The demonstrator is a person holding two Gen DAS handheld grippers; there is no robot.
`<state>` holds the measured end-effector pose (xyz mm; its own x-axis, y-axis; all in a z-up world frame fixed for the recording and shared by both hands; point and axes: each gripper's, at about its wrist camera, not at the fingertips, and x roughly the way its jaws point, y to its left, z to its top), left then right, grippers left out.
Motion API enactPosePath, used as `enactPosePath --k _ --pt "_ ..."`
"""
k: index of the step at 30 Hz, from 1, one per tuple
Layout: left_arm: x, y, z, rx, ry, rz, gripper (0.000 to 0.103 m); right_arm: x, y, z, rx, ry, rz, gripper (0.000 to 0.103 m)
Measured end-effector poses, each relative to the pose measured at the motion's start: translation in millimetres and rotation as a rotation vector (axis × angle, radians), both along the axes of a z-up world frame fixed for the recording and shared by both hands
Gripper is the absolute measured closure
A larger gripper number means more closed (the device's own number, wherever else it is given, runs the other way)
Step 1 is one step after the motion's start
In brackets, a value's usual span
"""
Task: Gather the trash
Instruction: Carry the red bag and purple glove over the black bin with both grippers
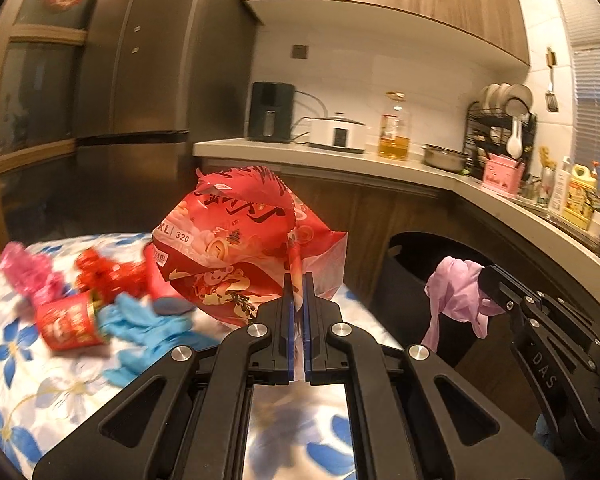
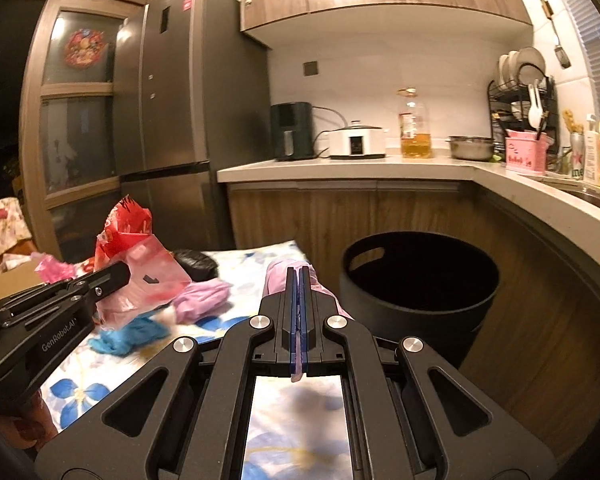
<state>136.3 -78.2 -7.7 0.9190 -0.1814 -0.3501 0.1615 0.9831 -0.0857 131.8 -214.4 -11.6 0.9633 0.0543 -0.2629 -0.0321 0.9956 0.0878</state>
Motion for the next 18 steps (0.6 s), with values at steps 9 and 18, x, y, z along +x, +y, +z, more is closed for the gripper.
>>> enactPosePath --k 9,18 --pt "31.3 -54.7 11.3 0.019 -0.011 -0.105 0.100 16.7 -48.8 15.7 -0.006 -0.037 -0.104 0.102" --pt "63.0 -103.0 17.3 0.021 -0.007 -0.180 0.100 34.0 -94.6 15.5 0.014 -0.040 -0.194 0.102"
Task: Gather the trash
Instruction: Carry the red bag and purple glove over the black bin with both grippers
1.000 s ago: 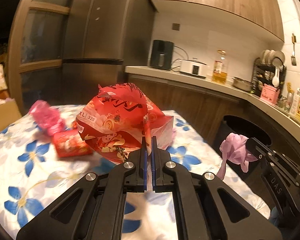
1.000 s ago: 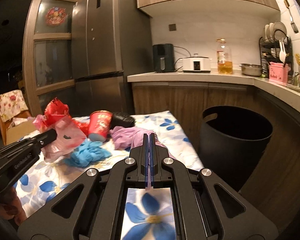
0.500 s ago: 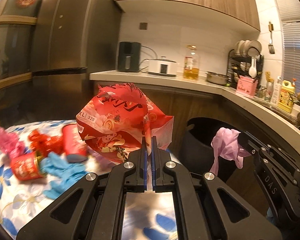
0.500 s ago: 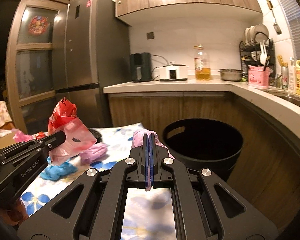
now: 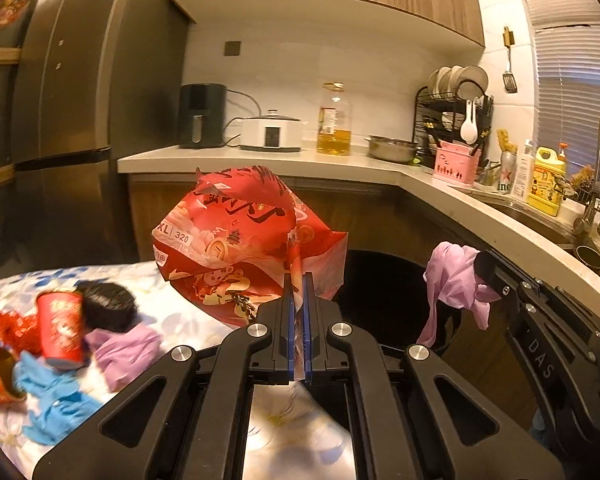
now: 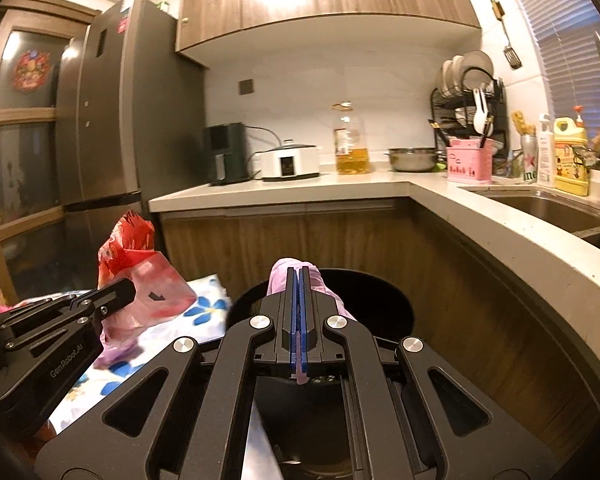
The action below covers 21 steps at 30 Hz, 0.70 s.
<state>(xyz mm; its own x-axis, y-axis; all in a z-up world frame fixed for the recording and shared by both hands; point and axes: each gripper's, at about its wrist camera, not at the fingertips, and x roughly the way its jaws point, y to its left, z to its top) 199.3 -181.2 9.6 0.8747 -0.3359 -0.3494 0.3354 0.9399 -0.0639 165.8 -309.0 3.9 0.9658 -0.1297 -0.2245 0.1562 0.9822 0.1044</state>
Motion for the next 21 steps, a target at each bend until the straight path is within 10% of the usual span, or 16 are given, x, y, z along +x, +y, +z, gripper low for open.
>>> enactPosePath --k 21 --pt "48.8 -56.6 -19.7 0.019 0.018 -0.121 0.100 48.5 -47.8 -15.6 0.024 0.031 -0.019 0.102"
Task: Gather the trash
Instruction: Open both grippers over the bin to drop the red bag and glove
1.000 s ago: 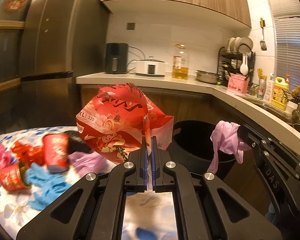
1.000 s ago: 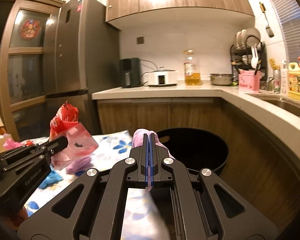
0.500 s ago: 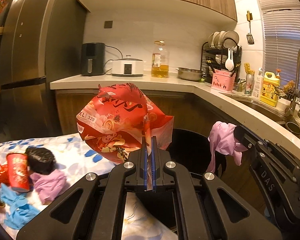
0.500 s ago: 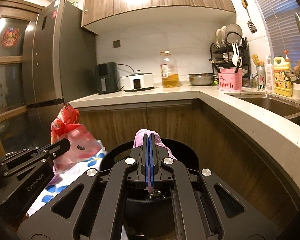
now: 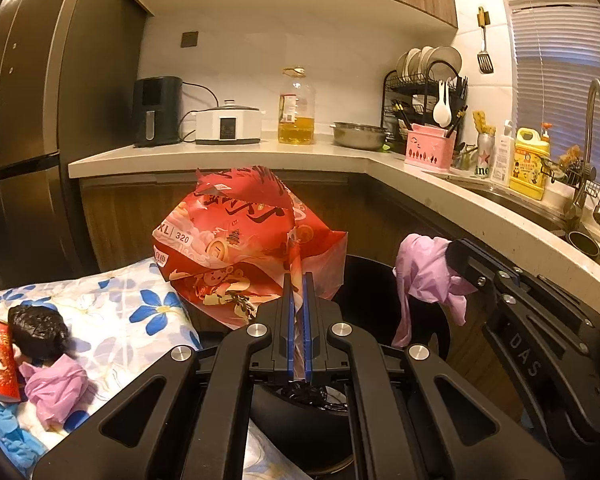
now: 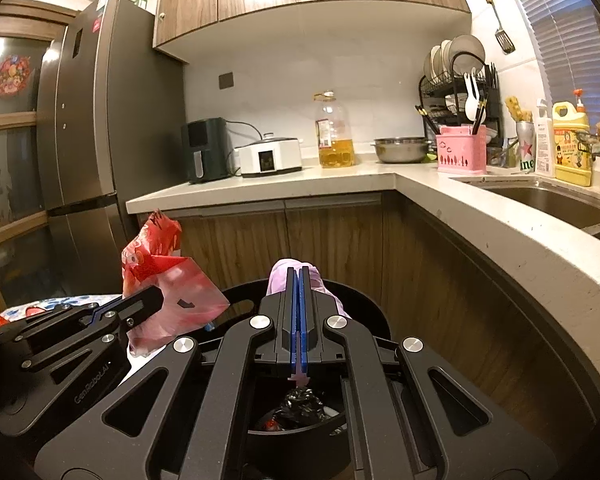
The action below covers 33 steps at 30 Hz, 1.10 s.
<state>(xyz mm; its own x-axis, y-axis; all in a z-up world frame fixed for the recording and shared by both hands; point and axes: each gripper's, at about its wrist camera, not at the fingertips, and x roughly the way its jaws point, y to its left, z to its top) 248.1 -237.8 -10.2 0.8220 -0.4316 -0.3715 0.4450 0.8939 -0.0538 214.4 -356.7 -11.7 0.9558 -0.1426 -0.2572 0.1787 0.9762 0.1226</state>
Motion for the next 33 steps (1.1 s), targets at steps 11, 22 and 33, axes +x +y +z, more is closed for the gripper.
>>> enactPosePath --k 11,22,33 --pt "11.9 -4.3 -8.5 0.009 0.026 -0.011 0.099 13.8 -6.4 -6.2 0.017 0.023 0.010 0.102" --pt "15.6 -8.0 -12.7 0.034 0.029 -0.032 0.087 24.5 -11.6 -17.8 0.035 0.072 0.021 0.101" --pt "12.0 -0.2 -18.6 0.022 0.032 -0.016 0.033 17.2 -16.5 -22.0 0.040 0.083 -0.027 0.060"
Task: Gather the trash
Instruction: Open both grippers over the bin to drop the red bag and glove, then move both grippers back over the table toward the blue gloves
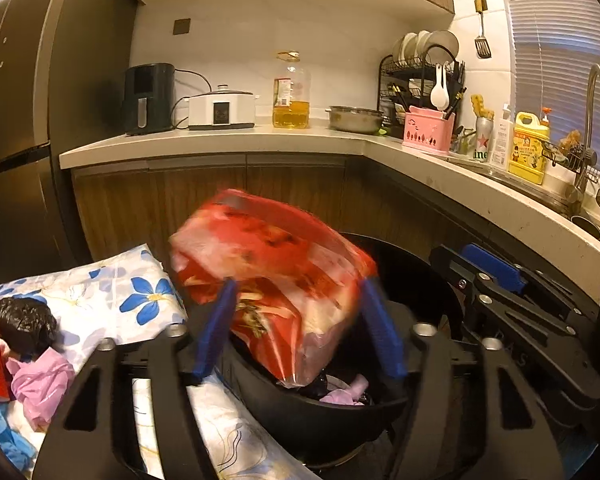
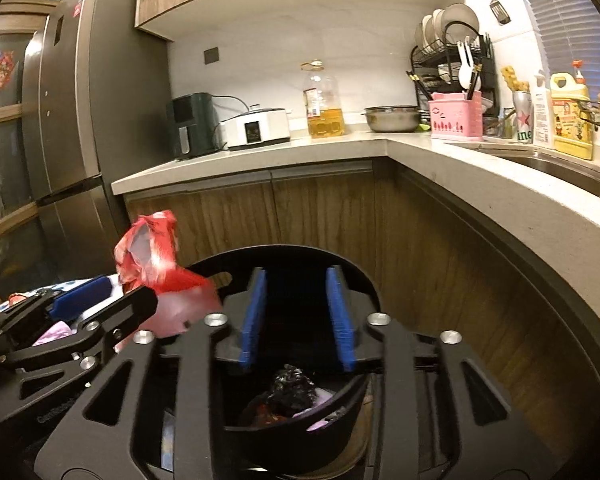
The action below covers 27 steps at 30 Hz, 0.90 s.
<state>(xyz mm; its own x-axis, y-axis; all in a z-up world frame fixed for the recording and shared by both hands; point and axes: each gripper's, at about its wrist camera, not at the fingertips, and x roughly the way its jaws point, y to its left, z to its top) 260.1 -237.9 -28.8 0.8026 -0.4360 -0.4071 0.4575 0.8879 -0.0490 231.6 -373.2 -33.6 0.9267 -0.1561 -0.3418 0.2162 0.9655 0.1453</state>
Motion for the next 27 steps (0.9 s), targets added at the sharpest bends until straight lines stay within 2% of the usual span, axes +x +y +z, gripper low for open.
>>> enactPosePath --k 4,16,20,22,27 --pt "-2.9 8.4 -1.2 -0.016 0.001 0.031 0.022 -6.0 2.9 -2.3 -0.019 0.005 -0.012 0.052" --pt "-22.6 43.7 -1.5 -0.021 0.008 0.149 0.014 -28.5 21.1 2.9 -0.068 0.023 -0.037 0.031" --pt "-35.8 55.6 3.6 -0.022 -0.001 0.173 0.013 -38.9 30.2 6.9 -0.078 0.029 -0.036 0.027" --pt "-43.0 62.8 5.4 -0.025 -0.003 0.190 0.008 -44.6 35.0 8.6 -0.083 0.034 -0.039 0.026" --pt "-58.3 79.3 7.3 -0.030 -0.005 0.221 0.008 -57.1 45.4 13.0 -0.076 0.048 -0.040 0.025"
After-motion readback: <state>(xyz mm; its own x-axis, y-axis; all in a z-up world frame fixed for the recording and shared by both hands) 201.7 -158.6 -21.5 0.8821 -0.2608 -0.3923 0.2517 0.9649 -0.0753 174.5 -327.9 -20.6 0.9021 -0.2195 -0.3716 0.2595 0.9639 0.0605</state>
